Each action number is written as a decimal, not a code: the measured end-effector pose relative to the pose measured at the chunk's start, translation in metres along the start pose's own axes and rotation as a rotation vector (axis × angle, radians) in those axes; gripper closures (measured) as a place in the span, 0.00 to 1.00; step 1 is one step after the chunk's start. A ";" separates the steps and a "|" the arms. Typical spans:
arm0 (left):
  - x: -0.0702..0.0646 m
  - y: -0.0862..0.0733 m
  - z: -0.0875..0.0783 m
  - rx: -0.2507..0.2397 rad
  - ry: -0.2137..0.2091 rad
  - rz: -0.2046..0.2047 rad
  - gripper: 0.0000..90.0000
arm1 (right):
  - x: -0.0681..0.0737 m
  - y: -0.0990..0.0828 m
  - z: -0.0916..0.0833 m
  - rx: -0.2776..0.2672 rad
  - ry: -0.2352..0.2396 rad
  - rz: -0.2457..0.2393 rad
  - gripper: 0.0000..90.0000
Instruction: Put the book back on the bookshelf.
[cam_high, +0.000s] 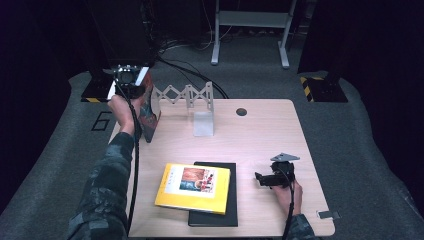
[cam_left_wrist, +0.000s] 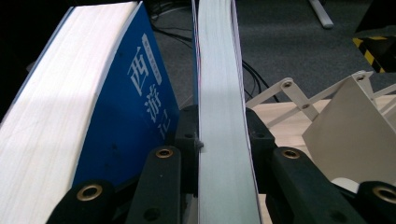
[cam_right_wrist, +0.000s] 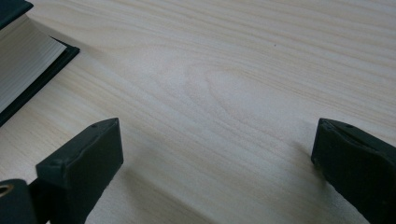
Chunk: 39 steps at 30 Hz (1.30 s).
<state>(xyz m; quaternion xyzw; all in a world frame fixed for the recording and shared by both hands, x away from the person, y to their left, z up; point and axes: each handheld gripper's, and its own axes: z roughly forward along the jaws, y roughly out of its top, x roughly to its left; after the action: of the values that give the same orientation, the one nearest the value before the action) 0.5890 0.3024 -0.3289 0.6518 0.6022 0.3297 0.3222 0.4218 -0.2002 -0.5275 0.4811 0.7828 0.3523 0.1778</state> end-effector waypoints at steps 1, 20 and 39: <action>0.000 -0.001 -0.001 0.005 0.011 0.019 0.81 | 0.000 0.000 0.000 0.000 0.000 0.007 0.02; 0.014 0.005 -0.037 0.002 0.037 0.080 0.65 | 0.000 0.000 0.000 0.002 -0.002 -0.006 0.02; 0.025 -0.011 -0.082 -0.080 -0.107 0.043 0.48 | 0.002 0.000 0.000 0.010 -0.008 -0.005 0.02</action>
<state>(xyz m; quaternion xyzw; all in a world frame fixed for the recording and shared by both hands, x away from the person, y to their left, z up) 0.5175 0.3297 -0.2895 0.6680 0.5562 0.3250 0.3727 0.4211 -0.1984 -0.5275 0.4814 0.7850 0.3462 0.1794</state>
